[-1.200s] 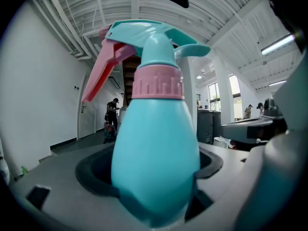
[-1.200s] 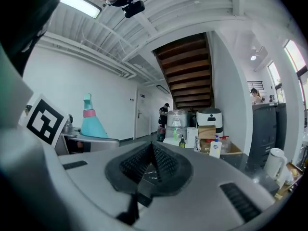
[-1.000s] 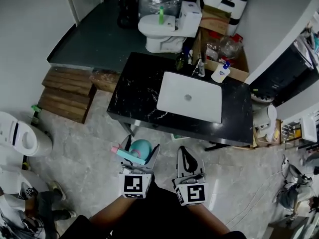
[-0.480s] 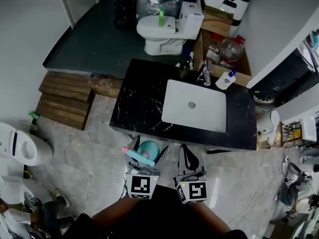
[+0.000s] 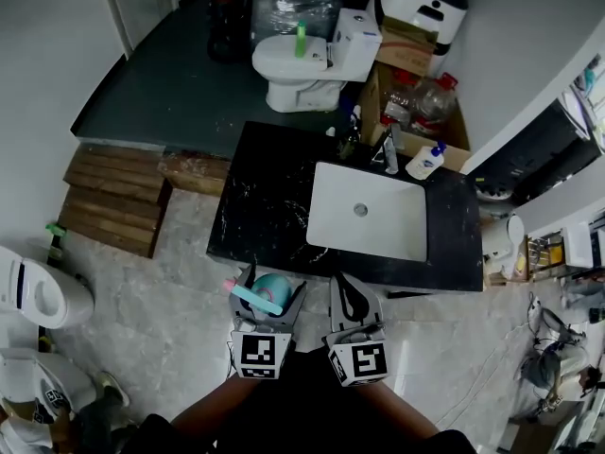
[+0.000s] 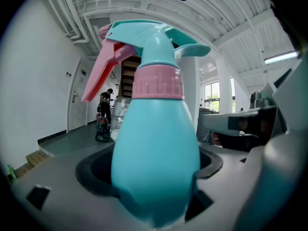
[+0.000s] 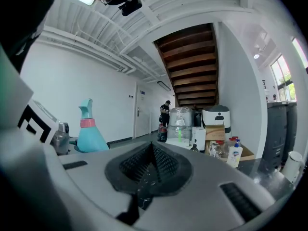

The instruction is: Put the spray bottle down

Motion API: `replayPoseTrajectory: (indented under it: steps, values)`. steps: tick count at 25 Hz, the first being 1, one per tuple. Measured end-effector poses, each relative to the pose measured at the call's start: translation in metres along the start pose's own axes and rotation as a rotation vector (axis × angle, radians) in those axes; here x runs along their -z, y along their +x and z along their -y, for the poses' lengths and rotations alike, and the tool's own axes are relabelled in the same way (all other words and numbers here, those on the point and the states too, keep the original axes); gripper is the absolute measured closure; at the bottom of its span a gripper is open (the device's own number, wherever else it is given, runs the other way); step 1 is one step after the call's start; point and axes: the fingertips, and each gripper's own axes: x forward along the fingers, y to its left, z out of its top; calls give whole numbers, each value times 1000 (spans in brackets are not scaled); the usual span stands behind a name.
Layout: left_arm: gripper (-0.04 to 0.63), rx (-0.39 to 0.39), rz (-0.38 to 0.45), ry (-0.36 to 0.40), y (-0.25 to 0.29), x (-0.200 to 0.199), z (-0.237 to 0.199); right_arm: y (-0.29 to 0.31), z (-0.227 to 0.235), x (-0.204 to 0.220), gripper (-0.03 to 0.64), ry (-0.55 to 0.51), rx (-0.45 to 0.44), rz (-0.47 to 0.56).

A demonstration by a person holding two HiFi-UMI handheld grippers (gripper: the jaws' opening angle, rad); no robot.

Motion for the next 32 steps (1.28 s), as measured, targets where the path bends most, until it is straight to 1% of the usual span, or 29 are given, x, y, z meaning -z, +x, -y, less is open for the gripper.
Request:
replayPoseTrajectory:
  steps: [2,7,11,14,20,23,28,32]
  values:
    - [167,-1,-8,-3,-2,2,-2,5,-1,0,601,2,-2,1]
    - [167,0,-15,25,-3,4,-3,15,-4,-6,601,8,-18,19]
    - [167,-14,-24,10,-3,3,-10,22,-8,-10,601,14,-40,33]
    - [167,-26,-34,-15,2,4,-17,27,-6,-16,601,11,-34,56]
    - [167,-29,-27,7,12,-3,-24,35,3,-19,601,30,-2,64]
    - [167,-29,-18,13,16,-6,-27,39,0,-17,601,33,-3,62]
    - [167,-55,-18,3,18,-5,-37,44,-5,-13,601,10,-27,42]
    - [167,-89,-15,-1,20,-5,-47,50,-1,-11,601,45,-23,35]
